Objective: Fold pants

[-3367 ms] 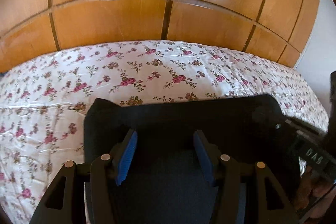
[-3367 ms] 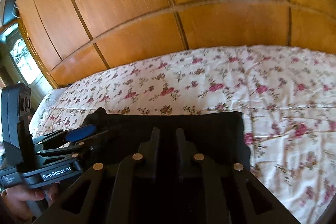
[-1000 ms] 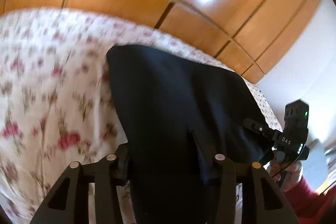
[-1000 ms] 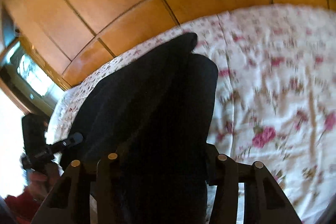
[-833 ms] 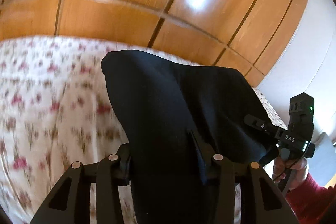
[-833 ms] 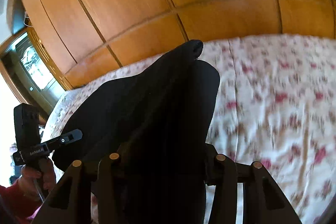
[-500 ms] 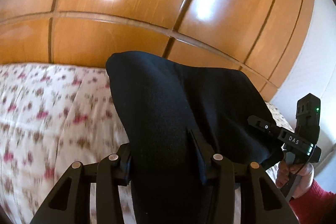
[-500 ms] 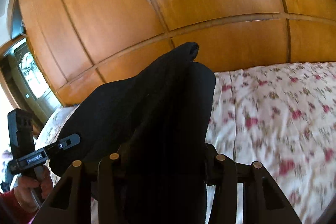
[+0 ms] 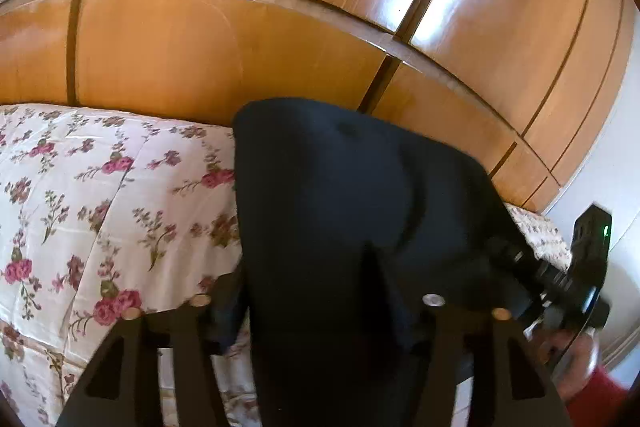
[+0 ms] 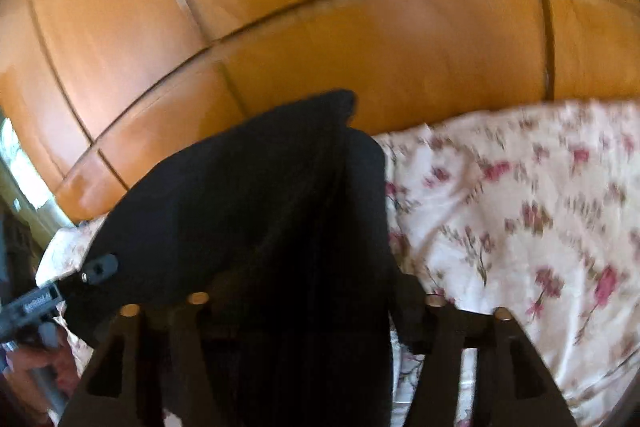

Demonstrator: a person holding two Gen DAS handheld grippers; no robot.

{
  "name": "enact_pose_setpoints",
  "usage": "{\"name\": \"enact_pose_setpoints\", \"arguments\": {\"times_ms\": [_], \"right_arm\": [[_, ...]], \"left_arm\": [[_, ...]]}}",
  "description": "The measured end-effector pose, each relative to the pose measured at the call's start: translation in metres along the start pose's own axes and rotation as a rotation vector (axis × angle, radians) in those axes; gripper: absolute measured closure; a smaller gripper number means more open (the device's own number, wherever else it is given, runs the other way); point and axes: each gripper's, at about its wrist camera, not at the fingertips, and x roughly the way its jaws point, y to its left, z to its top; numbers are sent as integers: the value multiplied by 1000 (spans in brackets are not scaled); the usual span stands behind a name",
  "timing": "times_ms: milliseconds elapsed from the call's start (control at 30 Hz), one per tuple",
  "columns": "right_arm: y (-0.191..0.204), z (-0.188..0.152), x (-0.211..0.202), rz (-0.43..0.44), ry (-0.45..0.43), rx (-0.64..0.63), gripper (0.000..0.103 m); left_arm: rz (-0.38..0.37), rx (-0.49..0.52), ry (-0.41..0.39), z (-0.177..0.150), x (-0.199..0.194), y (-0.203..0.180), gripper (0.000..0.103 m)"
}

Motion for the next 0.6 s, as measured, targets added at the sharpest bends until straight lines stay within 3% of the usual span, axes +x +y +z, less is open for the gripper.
{"name": "enact_pose_setpoints", "arguments": {"times_ms": [100, 167, 400, 500, 600], "right_arm": [[-6, -2, 0, 14, -2, 26, 32], [-3, -2, -1, -1, -2, 12, 32], [21, -8, -20, -142, -61, -67, 28], [35, -20, -38, -217, -79, -95, 26], [41, -35, -52, -227, -52, -83, 24]], "left_arm": [[-21, -57, 0, -4, 0, 11, 27], [3, -52, -6, -5, 1, 5, 26], [169, 21, -77, -20, -34, -26, 26], [163, 39, -41, -39, -47, -36, 26], [167, 56, 23, -59, -56, -47, 26]]}}
